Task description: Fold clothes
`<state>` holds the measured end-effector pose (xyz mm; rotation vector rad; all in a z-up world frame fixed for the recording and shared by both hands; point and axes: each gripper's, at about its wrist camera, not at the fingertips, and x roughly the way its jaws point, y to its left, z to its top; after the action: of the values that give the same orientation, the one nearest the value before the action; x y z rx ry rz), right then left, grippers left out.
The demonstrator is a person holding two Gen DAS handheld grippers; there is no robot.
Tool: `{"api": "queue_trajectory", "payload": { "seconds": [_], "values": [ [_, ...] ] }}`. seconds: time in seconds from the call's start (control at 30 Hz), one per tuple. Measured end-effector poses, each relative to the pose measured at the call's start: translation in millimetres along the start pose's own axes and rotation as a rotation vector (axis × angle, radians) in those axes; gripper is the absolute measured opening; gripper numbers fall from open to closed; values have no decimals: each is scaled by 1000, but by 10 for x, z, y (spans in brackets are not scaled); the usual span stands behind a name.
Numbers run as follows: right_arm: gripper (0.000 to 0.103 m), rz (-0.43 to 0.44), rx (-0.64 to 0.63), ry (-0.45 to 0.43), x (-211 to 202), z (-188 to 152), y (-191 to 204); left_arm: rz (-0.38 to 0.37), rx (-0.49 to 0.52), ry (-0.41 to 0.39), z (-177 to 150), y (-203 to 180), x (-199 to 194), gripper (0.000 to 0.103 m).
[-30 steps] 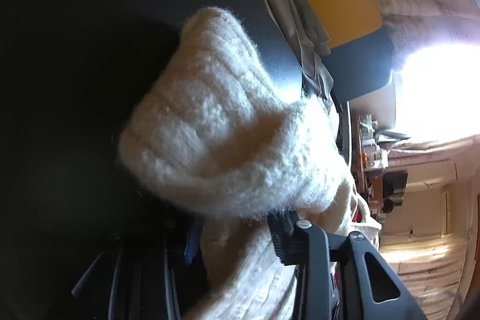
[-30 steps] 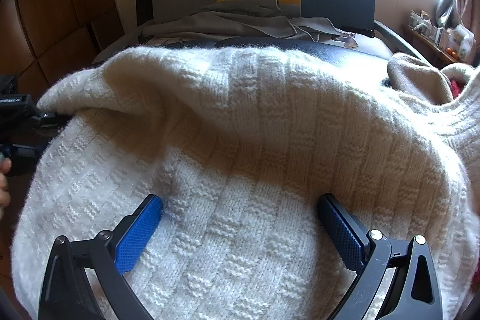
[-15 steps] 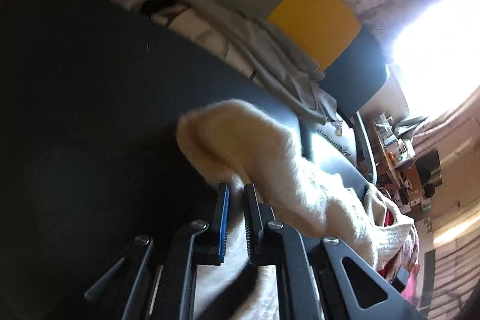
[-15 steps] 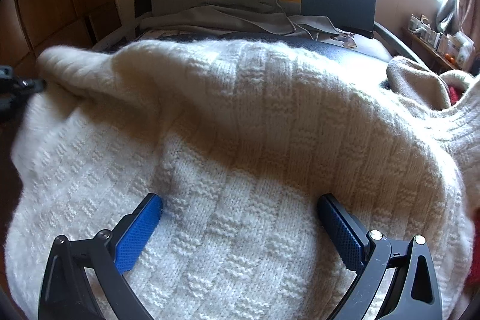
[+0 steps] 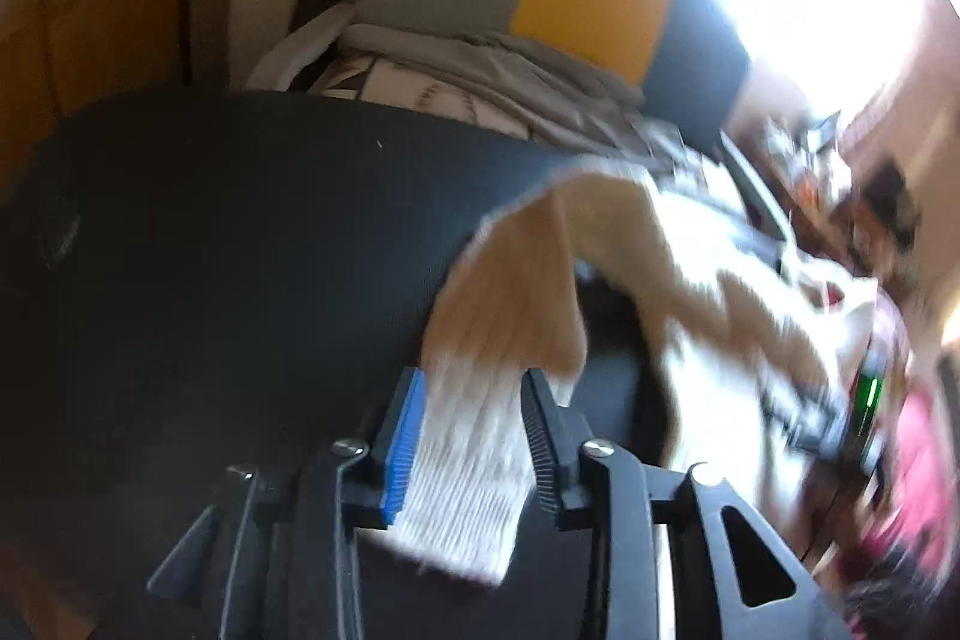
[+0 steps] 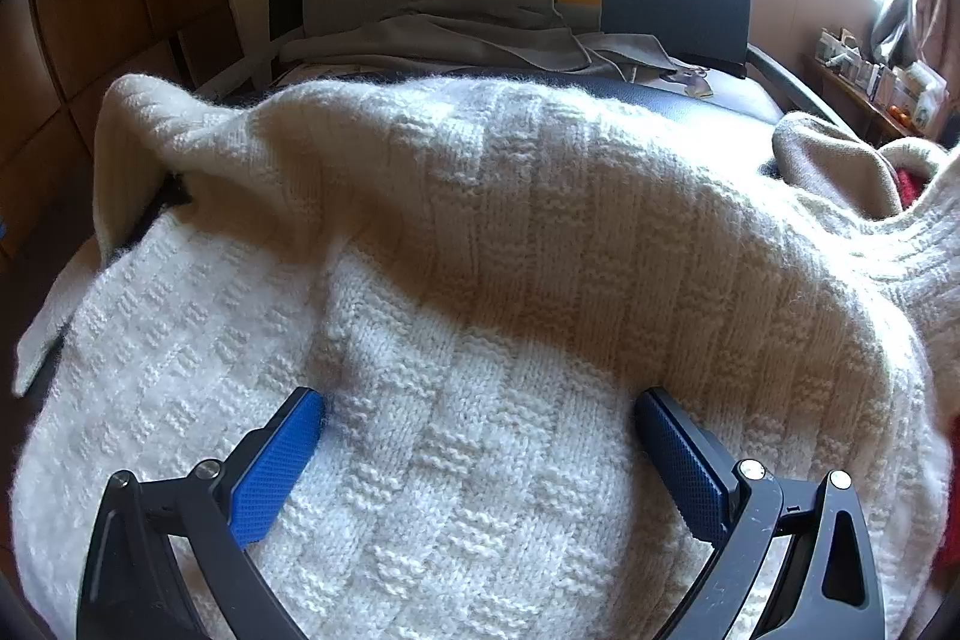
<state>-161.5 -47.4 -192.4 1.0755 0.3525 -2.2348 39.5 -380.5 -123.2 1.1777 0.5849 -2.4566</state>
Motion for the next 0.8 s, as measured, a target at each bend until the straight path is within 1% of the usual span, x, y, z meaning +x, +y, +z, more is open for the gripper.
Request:
{"api": "queue_trajectory", "payload": {
  "seconds": [0.07, 0.3, 0.33, 0.37, 0.4, 0.43, 0.47, 0.5, 0.53, 0.57, 0.6, 0.63, 0.7, 0.8],
  "values": [
    [103, 0, 0, 0, -8, 2, 2, 46, 89, 12, -109, -114, 101, 43],
    [103, 0, -4, 3, -28, 9, -5, 209, 399, 53, -489, -511, 453, 43],
    [103, 0, -4, 3, -28, 9, -9, 232, 443, 59, -543, -568, 503, 50],
    [103, 2, -3, 3, -25, 6, -14, 255, 488, 65, -597, -624, 554, 54],
    [103, 3, -3, 3, -23, 5, -18, 255, 489, 67, -601, -611, 574, 62],
    [103, 4, -2, 3, -21, 4, -22, 223, 457, 76, -569, -531, 581, 64],
    [103, 5, -2, 2, -18, 2, -24, 171, 410, 94, -526, -427, 579, 63],
    [103, 6, -3, 2, -14, 3, -27, 125, 334, 114, -462, -302, 564, 60],
    [103, 6, -2, 2, -12, -1, -27, 88, 245, 136, -389, -166, 544, 41],
    [103, 6, -2, 2, -12, -5, -28, 49, 164, 147, -319, -37, 505, 30],
    [103, 7, -2, 1, -11, -7, -29, 8, 89, 152, -251, 87, 452, 11],
    [103, 7, -1, 2, -8, -5, -29, -52, 21, 143, -191, 216, 372, 11],
    [103, 8, -1, 2, -3, -1, -31, -196, -105, 103, -81, 480, 175, 11],
    [103, 6, -1, 2, 3, 5, -27, -351, -193, 37, 29, 702, -170, 11]
  ]
}}
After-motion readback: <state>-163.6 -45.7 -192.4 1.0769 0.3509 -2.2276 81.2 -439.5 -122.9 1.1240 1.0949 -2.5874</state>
